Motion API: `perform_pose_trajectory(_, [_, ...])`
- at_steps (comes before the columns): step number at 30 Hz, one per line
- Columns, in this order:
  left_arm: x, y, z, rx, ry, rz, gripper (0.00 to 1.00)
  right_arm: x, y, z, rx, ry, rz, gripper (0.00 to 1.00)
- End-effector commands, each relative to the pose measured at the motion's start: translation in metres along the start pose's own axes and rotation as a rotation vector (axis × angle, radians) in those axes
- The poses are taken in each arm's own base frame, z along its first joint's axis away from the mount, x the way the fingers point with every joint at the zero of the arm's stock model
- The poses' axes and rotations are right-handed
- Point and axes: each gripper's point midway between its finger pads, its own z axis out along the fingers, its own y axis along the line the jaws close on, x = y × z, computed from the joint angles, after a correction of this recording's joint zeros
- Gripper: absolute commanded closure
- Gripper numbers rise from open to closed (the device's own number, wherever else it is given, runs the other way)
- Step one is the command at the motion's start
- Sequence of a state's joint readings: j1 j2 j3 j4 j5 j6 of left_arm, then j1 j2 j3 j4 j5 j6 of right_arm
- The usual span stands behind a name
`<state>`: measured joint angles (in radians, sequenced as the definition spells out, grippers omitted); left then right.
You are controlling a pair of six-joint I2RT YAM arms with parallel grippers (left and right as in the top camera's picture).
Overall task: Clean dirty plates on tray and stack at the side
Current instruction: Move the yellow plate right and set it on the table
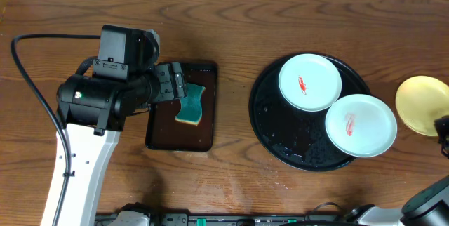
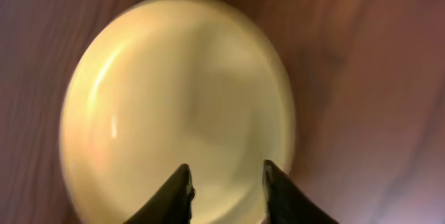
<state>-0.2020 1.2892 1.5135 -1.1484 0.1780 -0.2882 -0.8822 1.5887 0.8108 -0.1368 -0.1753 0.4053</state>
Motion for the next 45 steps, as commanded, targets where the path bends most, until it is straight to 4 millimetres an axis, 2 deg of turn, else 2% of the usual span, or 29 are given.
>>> perform_pose_trajectory(1, [0.0,0.001,-0.001,0.0,-0.001,-0.008,0.16,0.005,0.054,-0.026,-0.137,0.006,-0.119,0.62])
perform_pose_trajectory(4, [0.0,0.001,-0.001,-0.001,-0.001,-0.008,0.16,0.032,0.082,-0.049,-0.177,0.066,-0.184,0.54])
perform_pose_trajectory(6, [0.0,0.001,-0.001,-0.001,-0.001,-0.008,0.16,0.06,0.096,-0.065,-0.2,0.138,-0.259,0.49])
perform_pose_trajectory(8, [0.0,0.001,-0.001,0.0,-0.001,-0.008,0.16,0.086,0.104,-0.077,-0.212,0.204,-0.357,0.5])
perform_pose_trajectory(10, [0.0,0.001,-0.001,0.0,-0.001,-0.008,0.16,0.11,0.106,-0.086,-0.204,0.259,-0.486,0.52])
perform_pose_trajectory(13, [0.0,0.001,-0.001,0.0,-0.001,-0.008,0.16,0.127,0.087,-0.093,-0.063,0.289,-0.593,0.52])
perform_pose_trajectory(18, [0.0,0.001,-0.001,-0.001,-0.001,-0.008,0.16,0.128,0.087,-0.101,-0.012,0.255,-0.657,0.5])
perform_pose_trajectory(22, [0.0,0.001,-0.001,-0.001,-0.001,-0.008,0.16,0.107,0.066,-0.101,0.131,0.176,-0.633,0.46])
perform_pose_trajectory(25, [0.0,0.001,-0.001,-0.001,-0.001,-0.008,0.16,0.095,0.055,-0.096,0.205,0.126,-0.546,0.49])
perform_pose_trajectory(29, [0.0,0.001,-0.001,0.0,-0.001,-0.008,0.16,0.105,0.047,-0.079,0.213,0.162,-0.535,0.57])
perform_pose_trajectory(34, [0.0,0.001,-0.001,0.0,-0.001,-0.008,0.16,0.127,0.031,-0.058,0.253,0.251,-0.545,0.58])
perform_pose_trajectory(36, [0.0,0.001,-0.001,-0.001,-0.001,-0.008,0.16,0.131,0.027,-0.051,0.267,0.271,-0.548,0.54])
perform_pose_trajectory(38, [0.0,0.001,-0.001,-0.001,-0.001,-0.008,0.16,0.133,0.022,-0.045,0.28,0.289,-0.534,0.54])
perform_pose_trajectory(45, [0.0,0.001,-0.001,-0.001,-0.001,-0.008,0.16,0.133,0.014,-0.043,0.246,0.335,-0.443,0.82])
